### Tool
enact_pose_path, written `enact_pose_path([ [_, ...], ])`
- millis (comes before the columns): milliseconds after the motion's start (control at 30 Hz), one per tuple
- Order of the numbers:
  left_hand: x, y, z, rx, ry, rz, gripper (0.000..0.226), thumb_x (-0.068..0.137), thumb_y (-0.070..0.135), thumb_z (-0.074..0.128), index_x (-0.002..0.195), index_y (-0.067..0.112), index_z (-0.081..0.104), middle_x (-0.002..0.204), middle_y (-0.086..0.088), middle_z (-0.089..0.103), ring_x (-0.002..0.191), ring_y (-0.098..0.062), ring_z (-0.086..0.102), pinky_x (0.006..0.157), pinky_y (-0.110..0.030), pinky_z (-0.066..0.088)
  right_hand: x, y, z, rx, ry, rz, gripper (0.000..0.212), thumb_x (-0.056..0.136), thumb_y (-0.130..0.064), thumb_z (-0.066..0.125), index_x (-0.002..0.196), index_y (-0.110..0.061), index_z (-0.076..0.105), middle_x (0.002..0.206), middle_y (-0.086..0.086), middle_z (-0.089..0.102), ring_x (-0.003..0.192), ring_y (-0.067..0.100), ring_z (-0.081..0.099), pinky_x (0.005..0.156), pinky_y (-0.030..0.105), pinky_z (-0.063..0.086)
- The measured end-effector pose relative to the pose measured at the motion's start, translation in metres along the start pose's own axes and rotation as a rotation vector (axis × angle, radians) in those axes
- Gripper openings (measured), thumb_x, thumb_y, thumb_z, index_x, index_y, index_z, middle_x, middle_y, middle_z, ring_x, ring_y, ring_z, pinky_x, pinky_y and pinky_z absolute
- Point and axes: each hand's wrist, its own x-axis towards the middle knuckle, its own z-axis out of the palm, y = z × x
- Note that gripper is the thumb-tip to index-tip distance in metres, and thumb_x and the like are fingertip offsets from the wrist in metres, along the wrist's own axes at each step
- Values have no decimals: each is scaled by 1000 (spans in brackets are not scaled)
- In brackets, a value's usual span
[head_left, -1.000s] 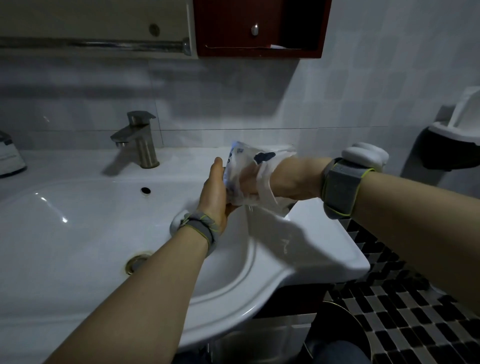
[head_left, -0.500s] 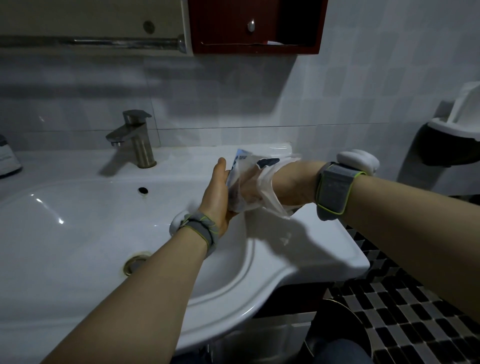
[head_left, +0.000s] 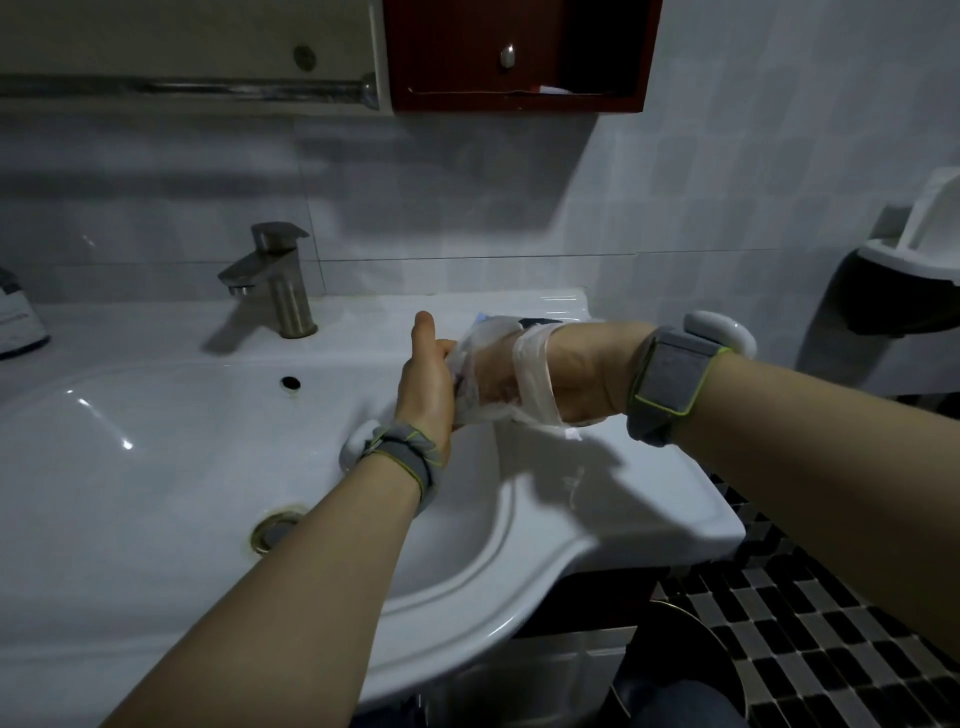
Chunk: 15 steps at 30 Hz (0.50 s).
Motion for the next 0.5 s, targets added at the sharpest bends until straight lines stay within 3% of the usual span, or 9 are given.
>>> enact_pose_path([
  [100,2,-2,-1,82,65,13,64,71,78,32,65,18,50,71,-12,56,72,-25,54,78,-39,49,-25,-8,6,208,-248,8,60,96,17,21,55,-4,60,48,6,61,45,9,63,53,16,56],
  [133,2,-3,-2,107,97,24,63,71,77,31,61,17,49,68,-12,55,69,-25,54,75,-38,48,-37,-11,10,269,-331,-52,67,94,20,21,48,-7,62,49,6,61,47,11,64,55,18,57],
  [200,2,-3,-2,137,163,39,60,73,73,30,52,19,45,64,-10,56,68,-27,54,73,-38,47,-34,-12,15,331,-434,-76,56,86,23,29,52,-4,64,59,12,63,56,18,67,64,24,60],
  [300,1,-2,-4,172,248,45,59,74,69,31,47,20,49,71,-15,62,74,-33,58,78,-45,52,-23,-9,19,325,-342,-40,38,80,21,37,62,2,64,69,18,63,63,24,68,67,27,60],
  [367,-2,1,-4,197,295,66,56,79,65,30,49,21,47,87,-27,65,75,-35,55,83,-49,51,-22,-10,19,350,-310,0,28,79,19,39,71,4,62,74,19,61,64,24,68,69,27,60],
  [433,-4,3,-6,243,341,98,54,88,58,30,53,21,46,103,-27,65,85,-41,58,89,-52,49,-21,-11,19,372,-282,19,18,76,16,44,82,5,57,79,19,59,66,22,67,70,26,60],
  [500,-3,3,-9,290,390,126,55,96,48,31,53,18,47,101,-26,67,93,-43,58,91,-50,47,-23,-13,17,389,-210,48,16,86,13,44,84,4,57,78,16,62,63,20,68,68,27,61],
])
